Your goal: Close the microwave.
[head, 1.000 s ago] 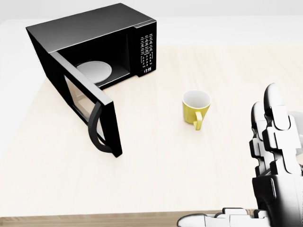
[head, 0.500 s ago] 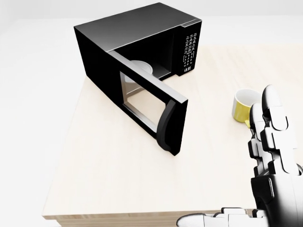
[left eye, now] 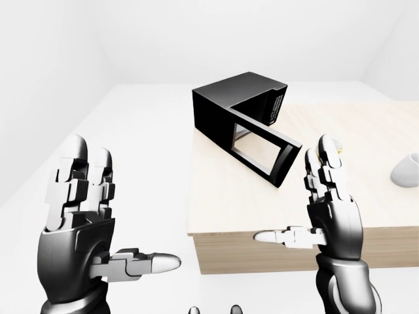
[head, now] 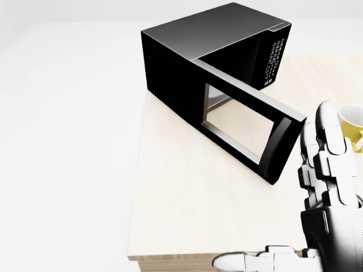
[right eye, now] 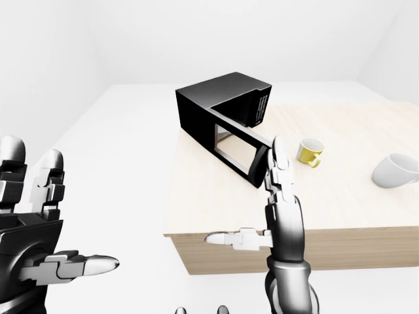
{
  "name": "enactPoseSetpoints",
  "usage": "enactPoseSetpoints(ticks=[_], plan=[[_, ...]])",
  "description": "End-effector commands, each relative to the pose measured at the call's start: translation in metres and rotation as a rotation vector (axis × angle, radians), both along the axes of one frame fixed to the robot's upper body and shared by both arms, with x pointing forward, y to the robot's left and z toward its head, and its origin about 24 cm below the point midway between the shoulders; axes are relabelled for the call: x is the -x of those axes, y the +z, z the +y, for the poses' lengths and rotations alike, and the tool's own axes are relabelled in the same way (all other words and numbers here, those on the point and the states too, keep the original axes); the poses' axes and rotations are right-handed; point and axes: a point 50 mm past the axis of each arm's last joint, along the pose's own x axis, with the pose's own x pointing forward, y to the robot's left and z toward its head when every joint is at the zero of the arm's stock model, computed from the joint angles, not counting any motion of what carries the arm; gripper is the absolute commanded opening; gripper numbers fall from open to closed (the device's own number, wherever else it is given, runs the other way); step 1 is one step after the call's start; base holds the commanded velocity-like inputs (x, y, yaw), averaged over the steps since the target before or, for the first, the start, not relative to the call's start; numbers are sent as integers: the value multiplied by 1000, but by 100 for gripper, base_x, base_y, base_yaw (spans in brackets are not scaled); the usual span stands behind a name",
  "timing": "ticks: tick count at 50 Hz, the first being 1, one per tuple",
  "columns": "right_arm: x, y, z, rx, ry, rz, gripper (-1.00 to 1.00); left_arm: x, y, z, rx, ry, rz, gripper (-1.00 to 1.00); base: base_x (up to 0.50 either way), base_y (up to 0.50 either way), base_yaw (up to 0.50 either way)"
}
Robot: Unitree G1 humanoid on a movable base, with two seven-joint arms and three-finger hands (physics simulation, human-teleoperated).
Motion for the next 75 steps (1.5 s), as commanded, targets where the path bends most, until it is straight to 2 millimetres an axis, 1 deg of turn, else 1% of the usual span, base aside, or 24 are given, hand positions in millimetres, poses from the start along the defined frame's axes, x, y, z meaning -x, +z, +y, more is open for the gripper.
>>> enactPoseSetpoints(ticks=[1,25,31,47,53,75], plan=[[-4,4,-4,-12,-57,-33,100,-2,-2,-2,-4,-5,11,100,0,0,0],[-1,8,-1,-16,-32,-48,100,2,3,-2,-7,-7,-16,100,3,0,0],[-2,4,-1,-13,-27,-29,100,2,4,-2,-5,-6,-18,100,50,0,0],[-2,3,-1,-8,-30,-27,100,2,4,-2,-7,-4,-18,100,50,0,0],[-4,3,-2,-10,-56,-30,100,0,0,-1,-6,4,4,100,50,0,0],[-2,3,-1,-18,-48,-26,100,2,2,-2,1,-7,-8,100,0,0,0]])
